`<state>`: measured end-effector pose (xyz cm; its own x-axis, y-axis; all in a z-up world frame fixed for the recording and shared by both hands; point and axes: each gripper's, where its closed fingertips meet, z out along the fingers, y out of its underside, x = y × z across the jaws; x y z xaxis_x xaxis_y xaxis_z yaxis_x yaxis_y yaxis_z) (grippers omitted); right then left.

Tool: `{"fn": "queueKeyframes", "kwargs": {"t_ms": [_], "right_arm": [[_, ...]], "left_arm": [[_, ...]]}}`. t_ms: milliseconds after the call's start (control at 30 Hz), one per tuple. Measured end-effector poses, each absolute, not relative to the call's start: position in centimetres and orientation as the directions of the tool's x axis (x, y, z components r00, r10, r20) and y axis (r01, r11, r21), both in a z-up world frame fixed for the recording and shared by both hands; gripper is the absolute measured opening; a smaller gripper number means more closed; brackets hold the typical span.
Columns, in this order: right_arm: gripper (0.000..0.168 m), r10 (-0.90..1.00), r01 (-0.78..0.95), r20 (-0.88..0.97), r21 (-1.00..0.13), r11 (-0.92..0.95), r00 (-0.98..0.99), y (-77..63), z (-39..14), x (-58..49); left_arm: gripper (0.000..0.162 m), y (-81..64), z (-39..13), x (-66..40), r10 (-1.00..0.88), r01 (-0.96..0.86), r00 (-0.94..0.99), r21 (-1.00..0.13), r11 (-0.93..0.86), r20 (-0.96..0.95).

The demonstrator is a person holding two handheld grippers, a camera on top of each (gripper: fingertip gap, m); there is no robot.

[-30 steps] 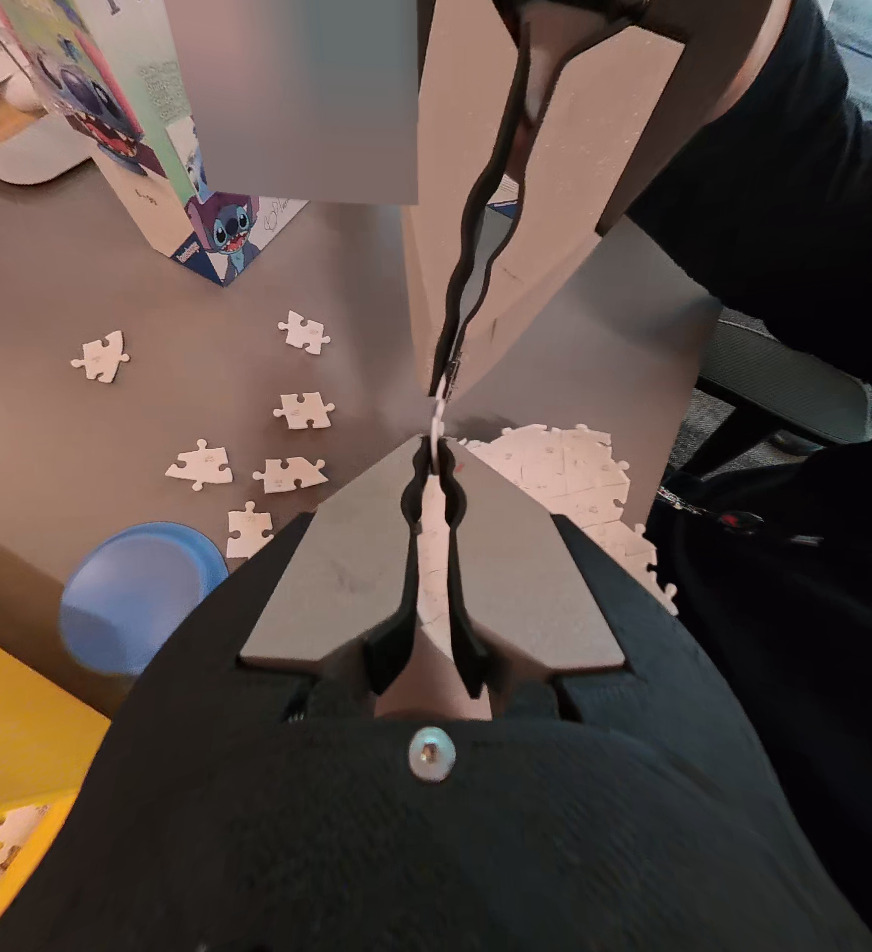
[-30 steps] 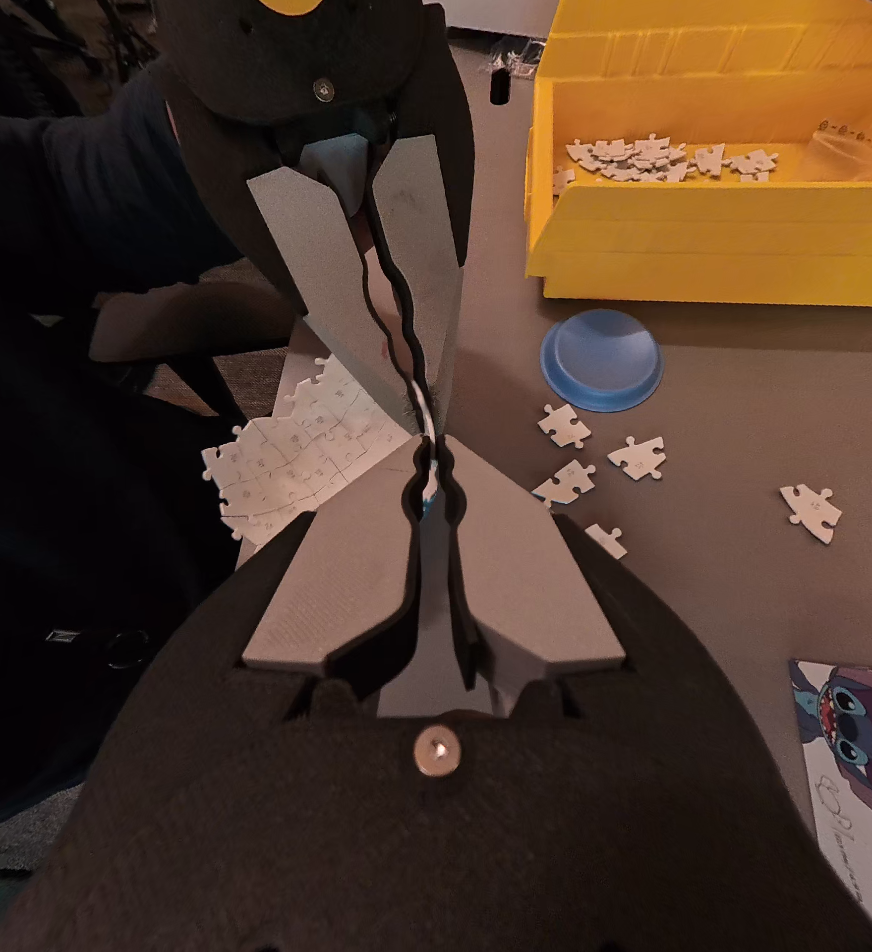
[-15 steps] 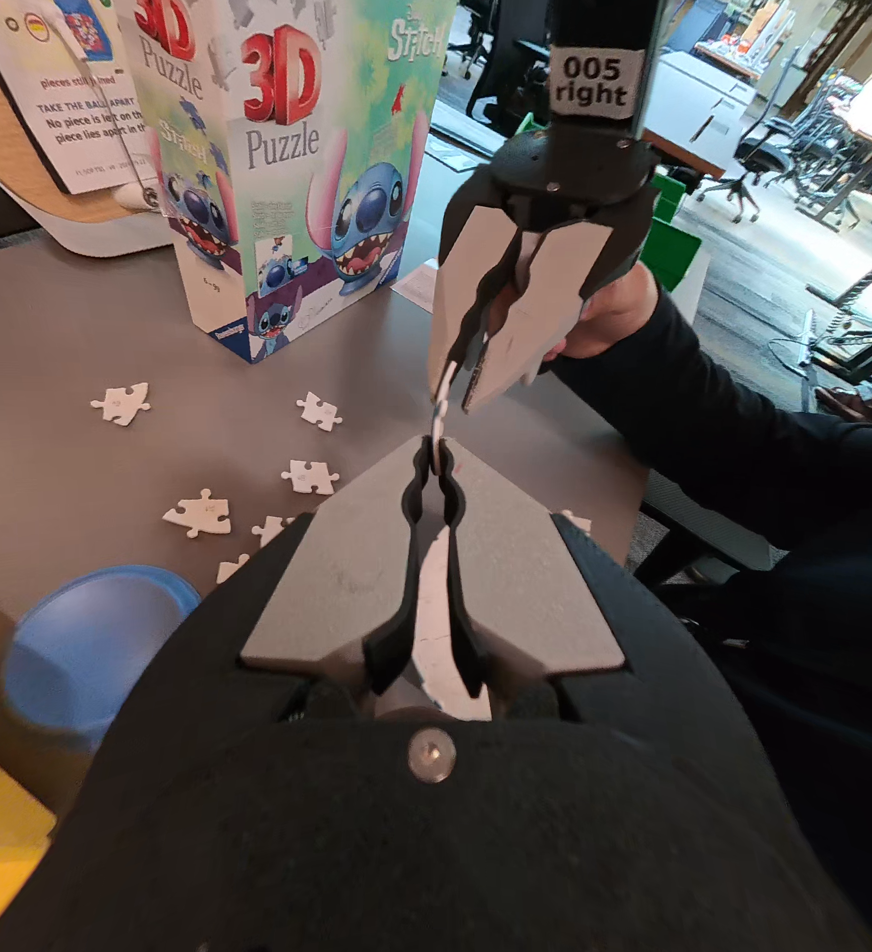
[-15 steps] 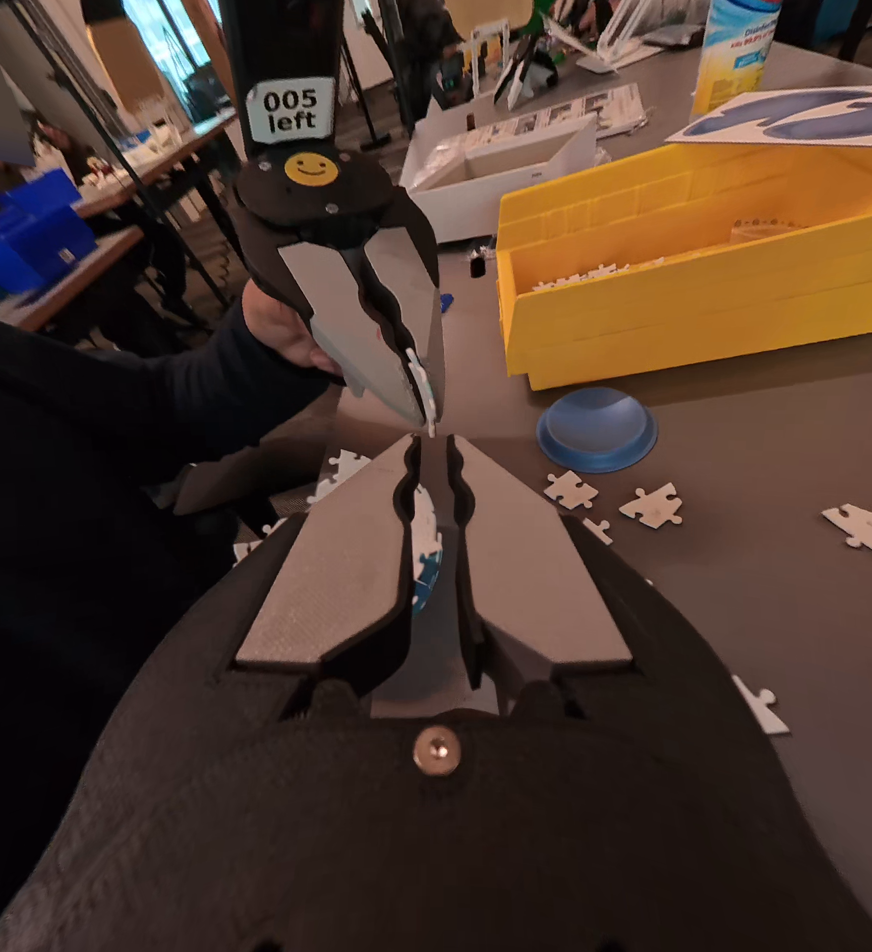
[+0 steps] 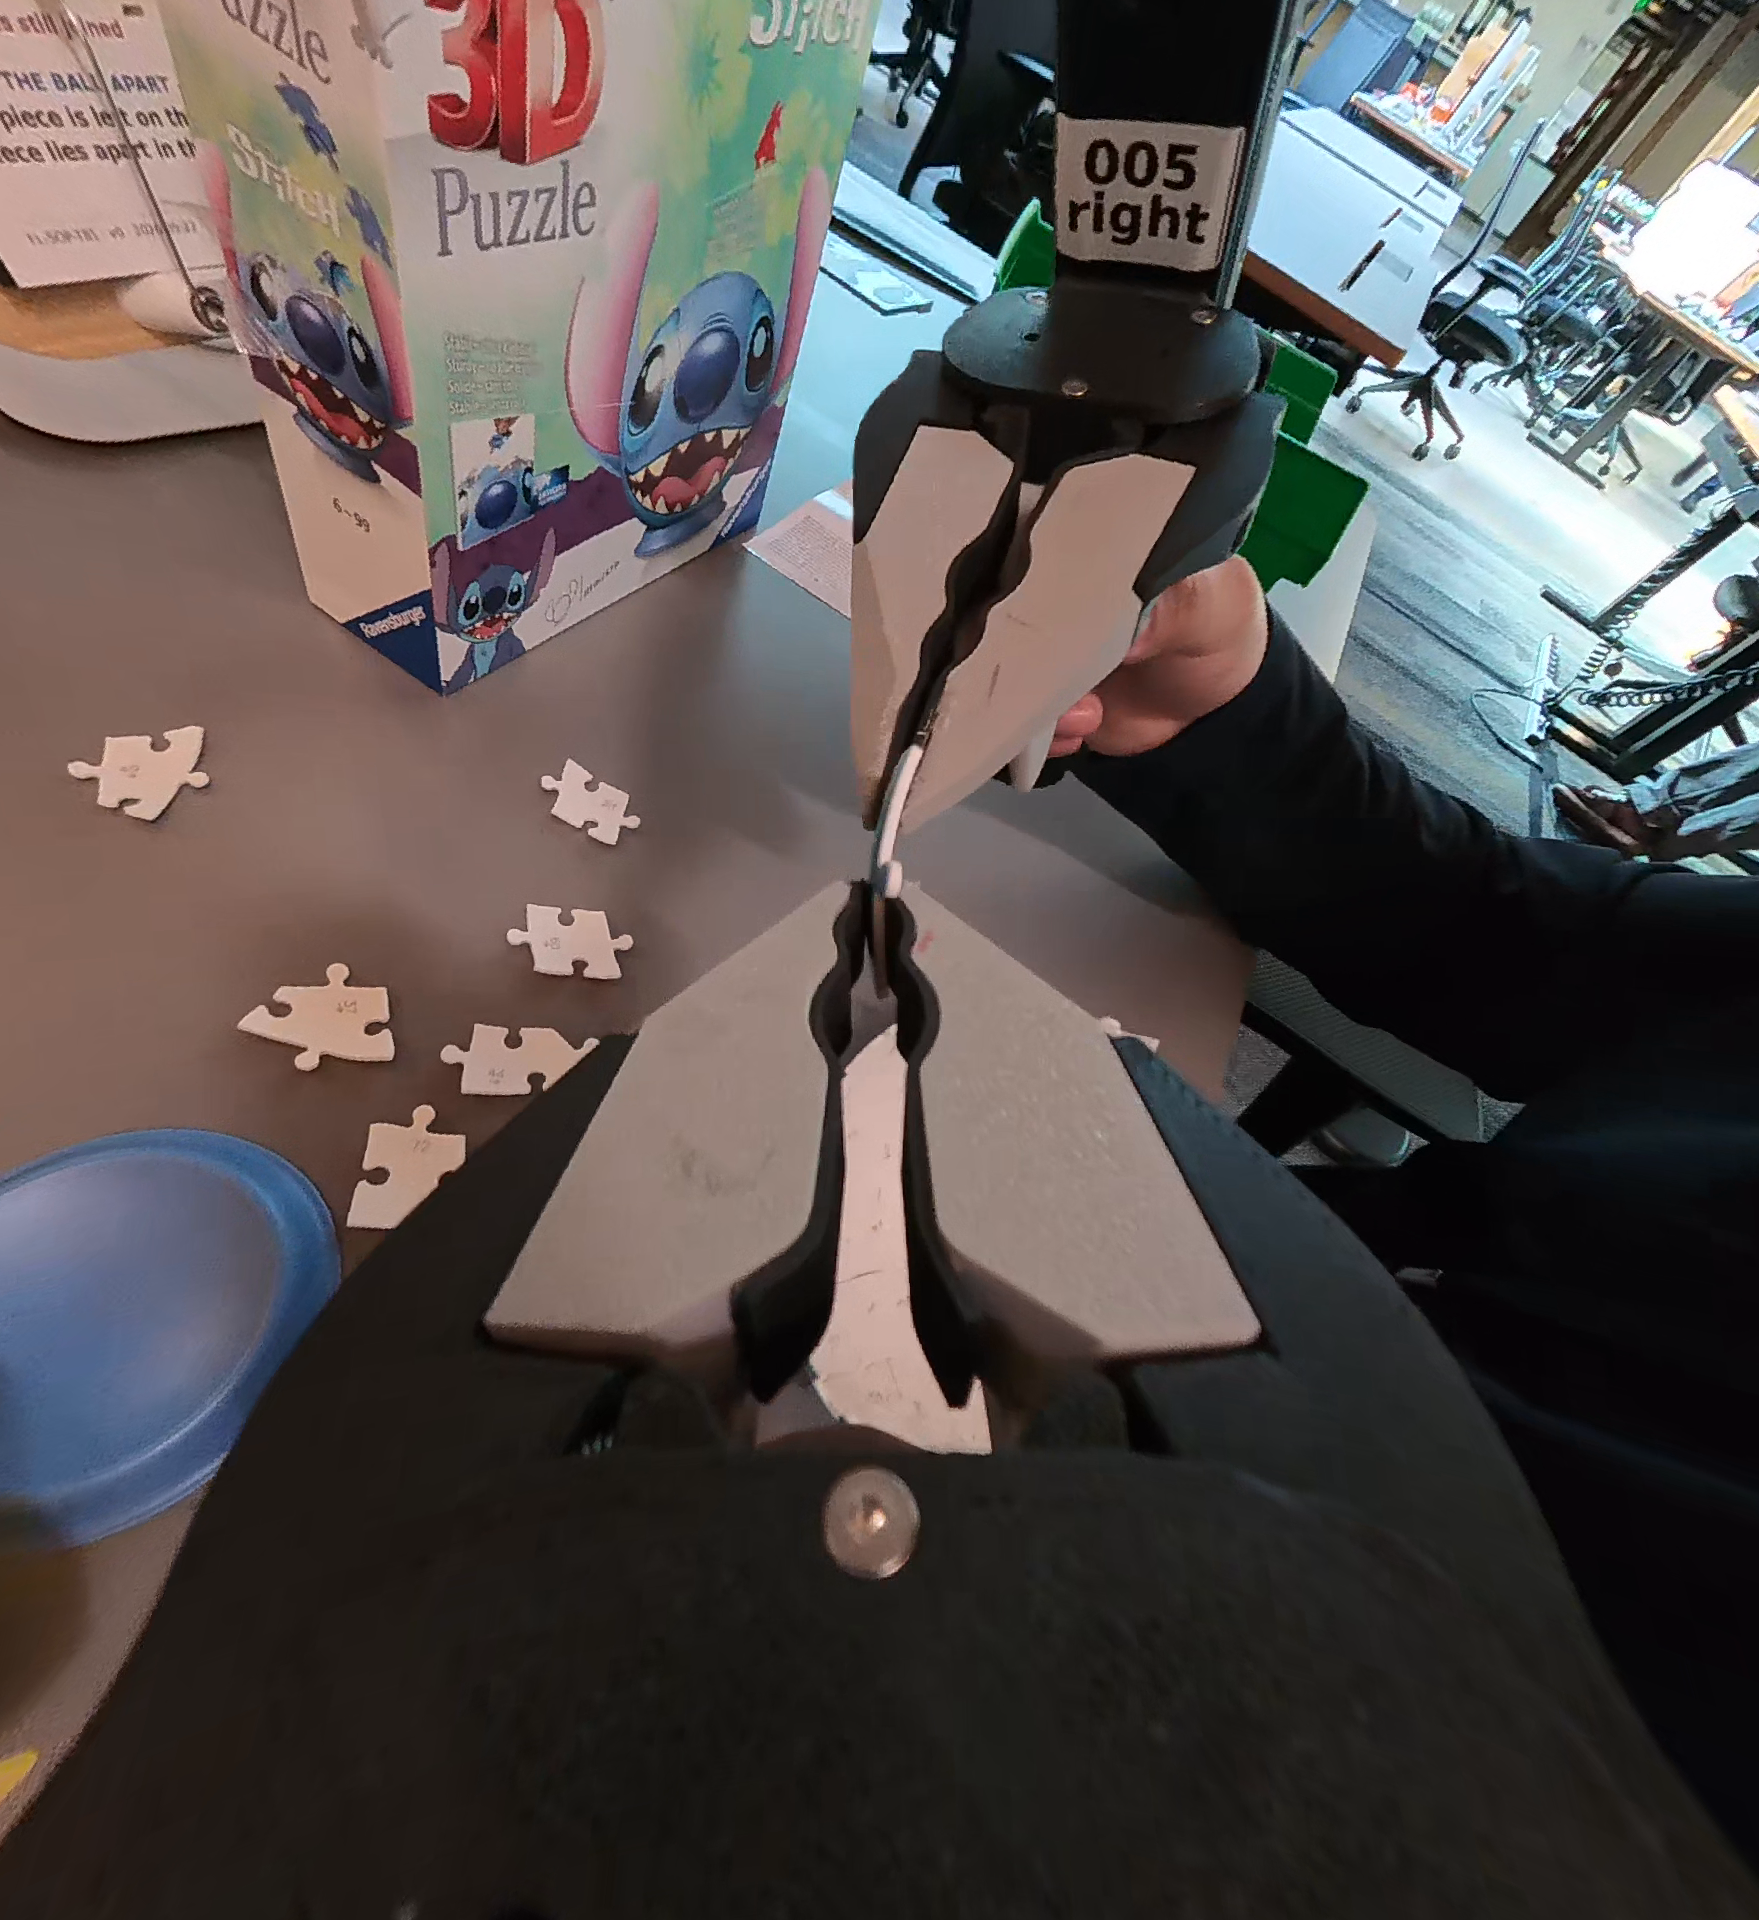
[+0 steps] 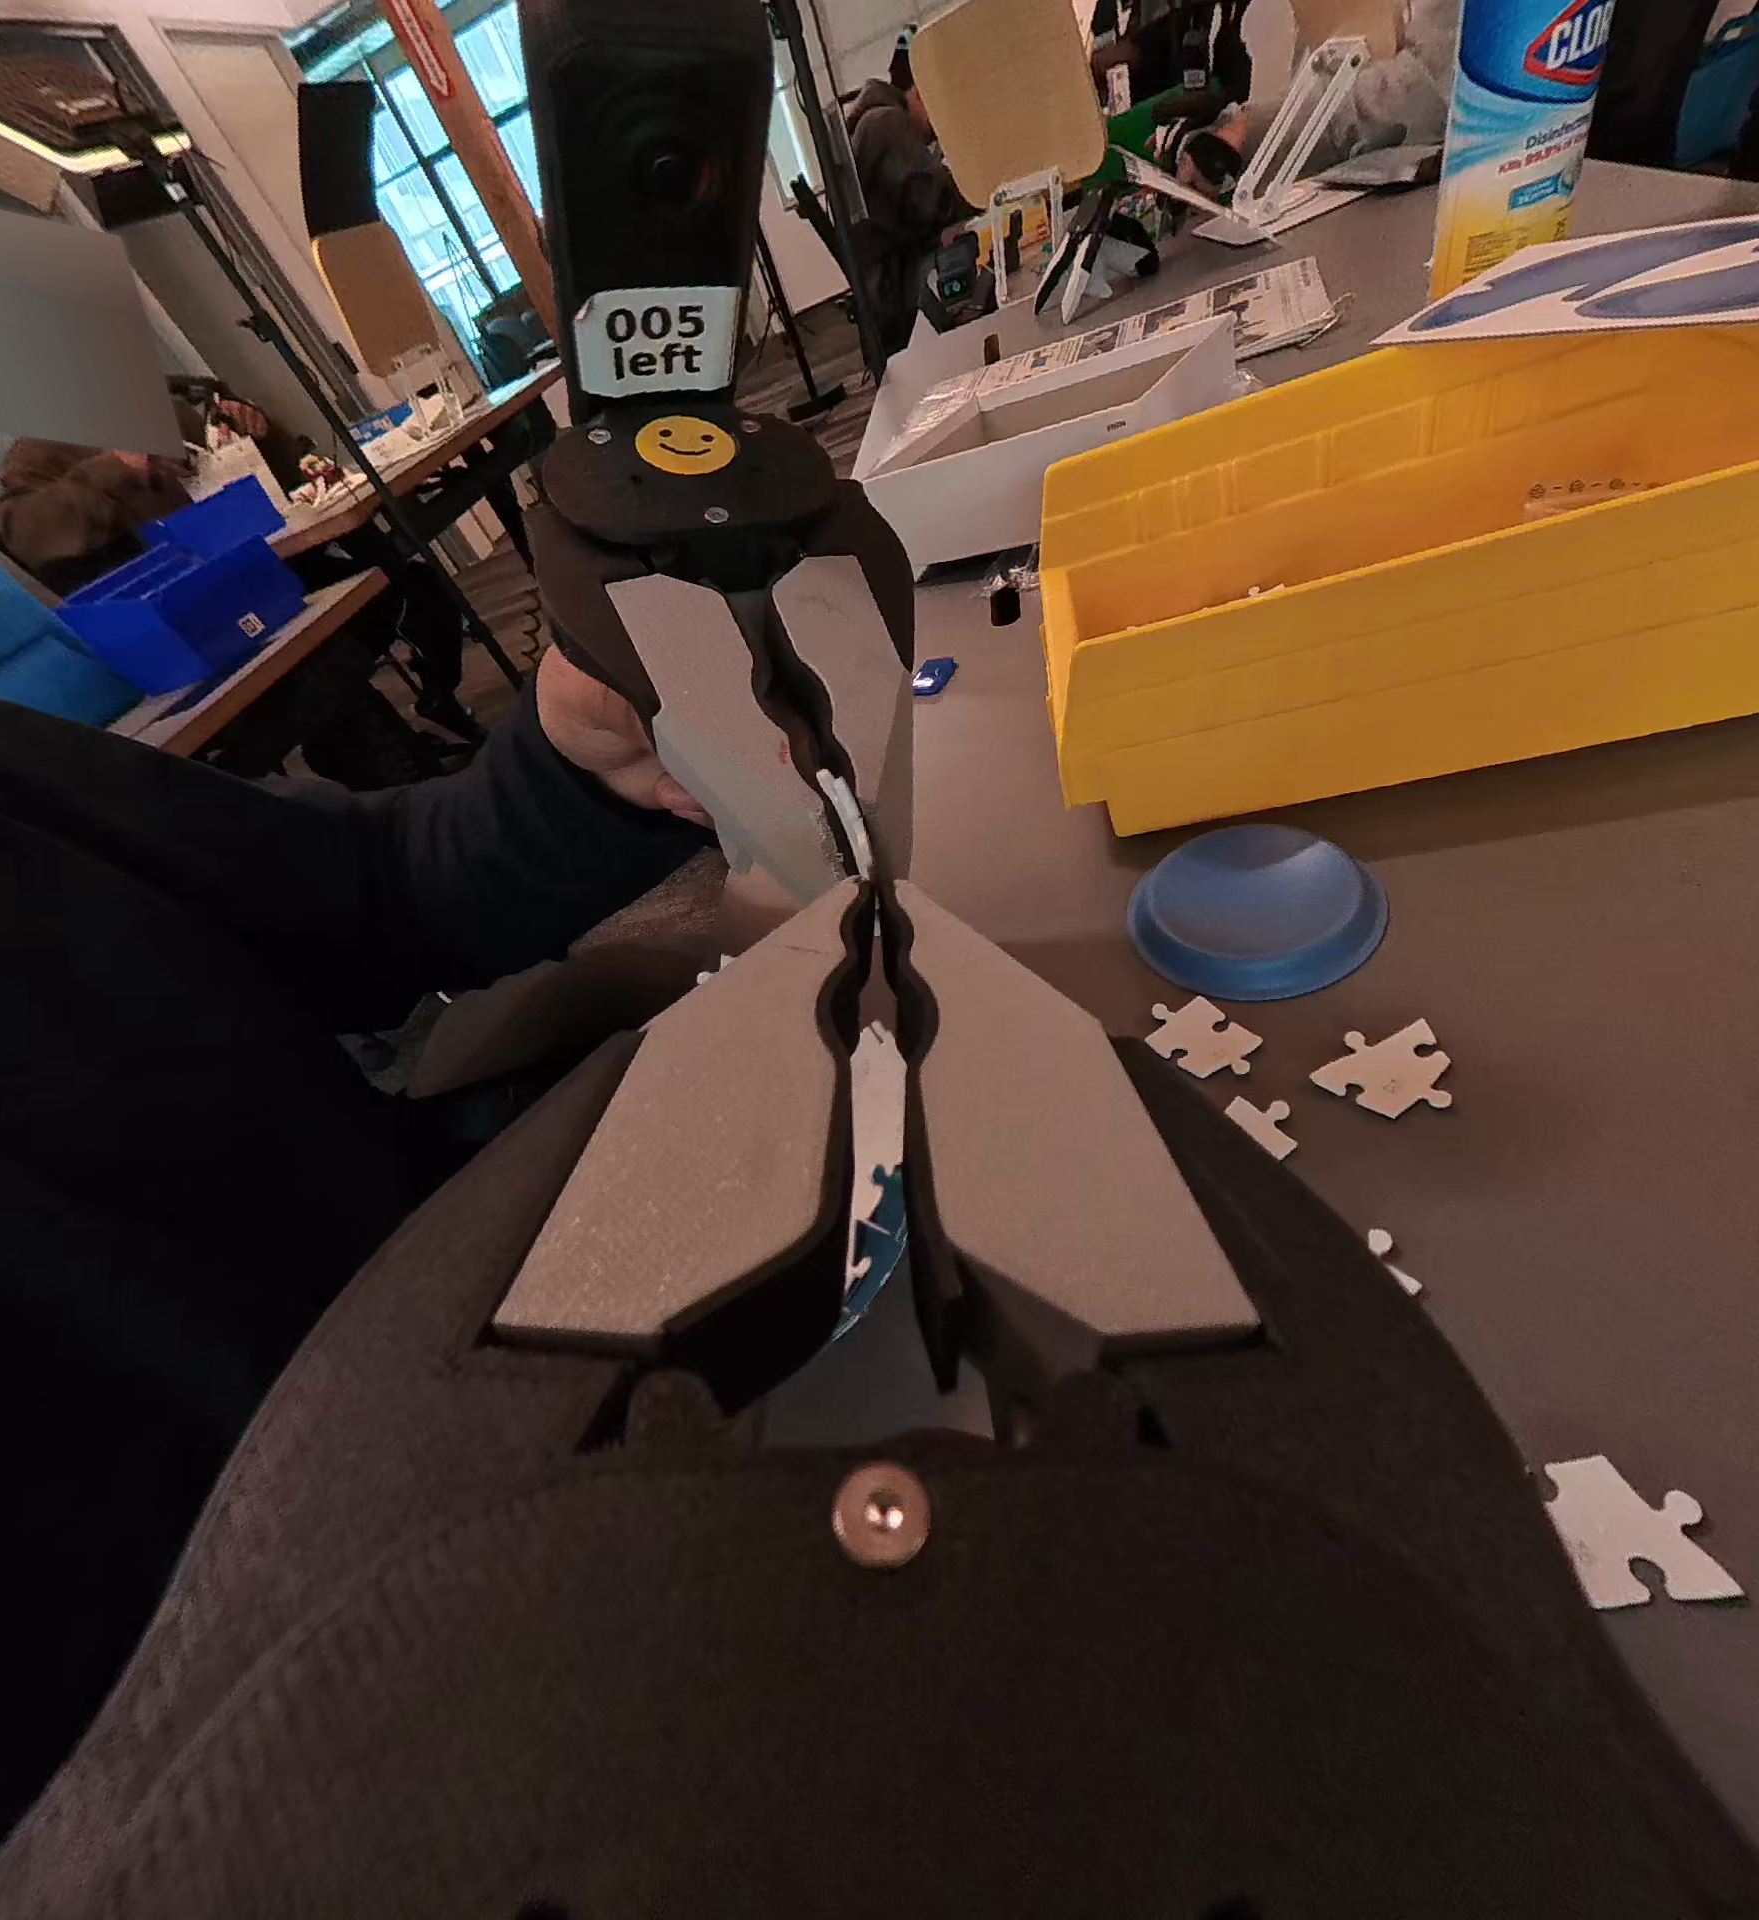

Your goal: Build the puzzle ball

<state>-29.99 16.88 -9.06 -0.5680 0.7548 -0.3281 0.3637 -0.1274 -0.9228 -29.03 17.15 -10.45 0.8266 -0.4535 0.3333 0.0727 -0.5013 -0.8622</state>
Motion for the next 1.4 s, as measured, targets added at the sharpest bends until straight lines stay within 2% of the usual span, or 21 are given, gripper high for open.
{"fn": "queueKeyframes", "kwargs": {"t_ms": [333, 633, 800, 933, 1067, 1200, 1400], "right_arm": [[0.003, 0.726, 0.302, -0.331, -0.937, -0.177, -0.602, 16.9, -8.2, -29.9], [0.0, 0.737, 0.352, -0.332, -0.926, -0.135, -0.59, 16.4, -9.4, -30.3], [0.0, 0.79, 0.46, -0.227, -0.885, 0.077, -0.569, 16.7, -11.2, -29.8], [0.0, 0.785, 0.566, -0.124, -0.761, 0.318, -0.607, 15.8, -13.6, -29.8], [0.0, 0.728, 0.59, -0.059, -0.631, 0.503, -0.684, 14.4, -15.2, -29.8], [0.0, 0.685, 0.594, -0.058, -0.554, 0.583, -0.726, 13.9, -16.3, -29.7], [0.0, 0.638, 0.57, -0.039, -0.494, 0.656, -0.769, 13.6, -17.4, -29.7]], "left_arm": [[0.001, 17.3, -9.9, -28.9, -0.471, 0.145, 0.78, -0.852, -0.503, 0.411], [0.003, 17.0, -10.7, -28.8, -0.468, 0.111, 0.788, -0.839, -0.532, 0.4], [0.017, 15.4, -11.9, -31.0, -0.416, 0.022, 0.844, -0.797, -0.604, 0.339], [0.025, 13.4, -15.1, -32.2, -0.381, -0.08, 0.87, -0.672, -0.736, 0.313], [0.027, 12.2, -17.2, -31.2, -0.409, -0.137, 0.841, -0.592, -0.794, 0.353], [0.028, 12.0, -18.8, -31.2, -0.407, -0.164, 0.84, -0.546, -0.821, 0.36], [0.028, 12.2, -20.1, -30.6, -0.425, -0.19, 0.82, -0.517, -0.835, 0.384]]}}
